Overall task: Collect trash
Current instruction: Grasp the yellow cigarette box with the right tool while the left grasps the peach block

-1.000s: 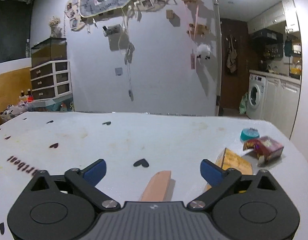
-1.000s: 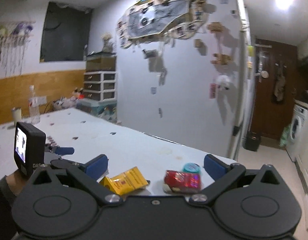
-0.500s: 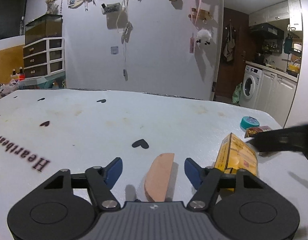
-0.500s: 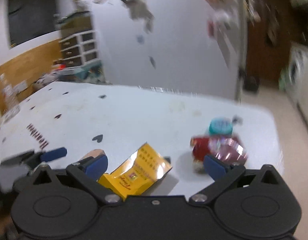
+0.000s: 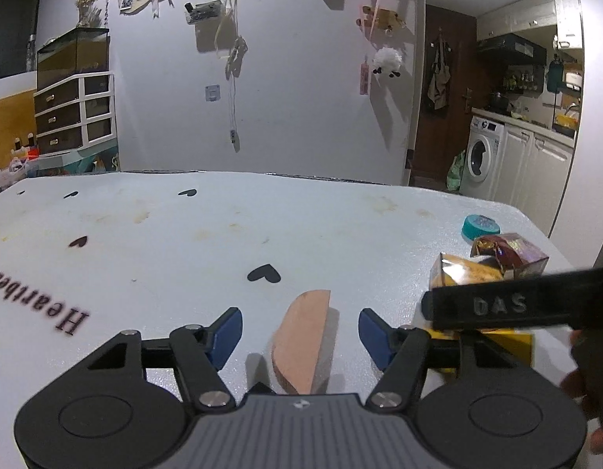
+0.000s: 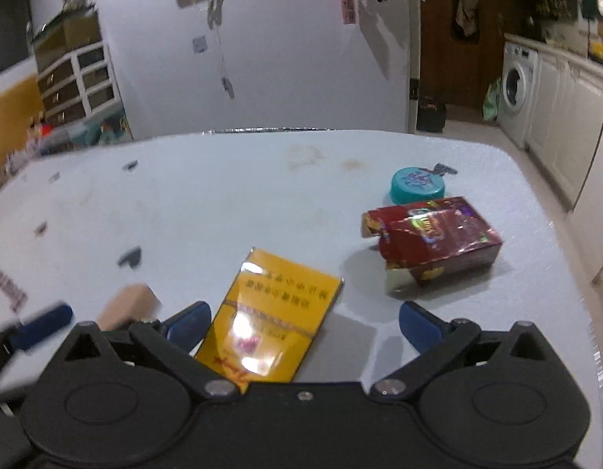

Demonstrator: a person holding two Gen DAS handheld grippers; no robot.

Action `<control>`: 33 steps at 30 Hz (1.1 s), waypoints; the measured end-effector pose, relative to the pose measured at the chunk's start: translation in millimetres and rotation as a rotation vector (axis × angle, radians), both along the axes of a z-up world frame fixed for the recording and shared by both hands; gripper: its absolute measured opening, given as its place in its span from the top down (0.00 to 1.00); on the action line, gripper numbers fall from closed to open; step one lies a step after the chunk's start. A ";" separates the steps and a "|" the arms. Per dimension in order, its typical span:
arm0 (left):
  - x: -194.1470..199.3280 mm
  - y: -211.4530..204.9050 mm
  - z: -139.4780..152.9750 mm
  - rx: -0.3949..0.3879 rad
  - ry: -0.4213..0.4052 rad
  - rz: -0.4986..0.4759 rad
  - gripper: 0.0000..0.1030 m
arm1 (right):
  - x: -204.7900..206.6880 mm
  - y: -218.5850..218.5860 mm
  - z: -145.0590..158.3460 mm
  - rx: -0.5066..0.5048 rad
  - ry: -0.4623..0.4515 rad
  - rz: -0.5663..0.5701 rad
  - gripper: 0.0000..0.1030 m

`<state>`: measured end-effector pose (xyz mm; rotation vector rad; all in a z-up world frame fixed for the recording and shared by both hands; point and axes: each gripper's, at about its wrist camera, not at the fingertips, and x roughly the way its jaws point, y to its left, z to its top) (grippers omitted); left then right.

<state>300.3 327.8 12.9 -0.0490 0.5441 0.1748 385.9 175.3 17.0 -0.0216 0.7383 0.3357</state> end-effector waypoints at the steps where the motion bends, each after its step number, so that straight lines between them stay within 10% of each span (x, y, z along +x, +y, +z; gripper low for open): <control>1: 0.8 -3.5 -0.2 0.018 0.004 -0.012 0.40 | -2.4 -4.3 0.9 -0.005 -0.015 0.005 0.00; 11: 8.8 -4.4 -4.7 0.031 0.058 0.003 0.49 | -11.0 -45.6 0.3 -0.018 -0.046 0.146 0.46; 21: 14.2 8.8 -6.5 -0.049 0.063 0.004 0.49 | -46.9 -48.3 -6.5 -0.055 -0.135 0.324 0.47; 25: 15.7 5.4 -5.7 -0.026 0.066 -0.016 0.73 | -58.7 -52.2 -6.9 -0.031 -0.135 0.349 0.48; 33: 8.3 -10.7 -4.8 0.039 0.069 -0.052 0.74 | -68.9 -58.9 -3.9 0.000 -0.131 0.365 0.47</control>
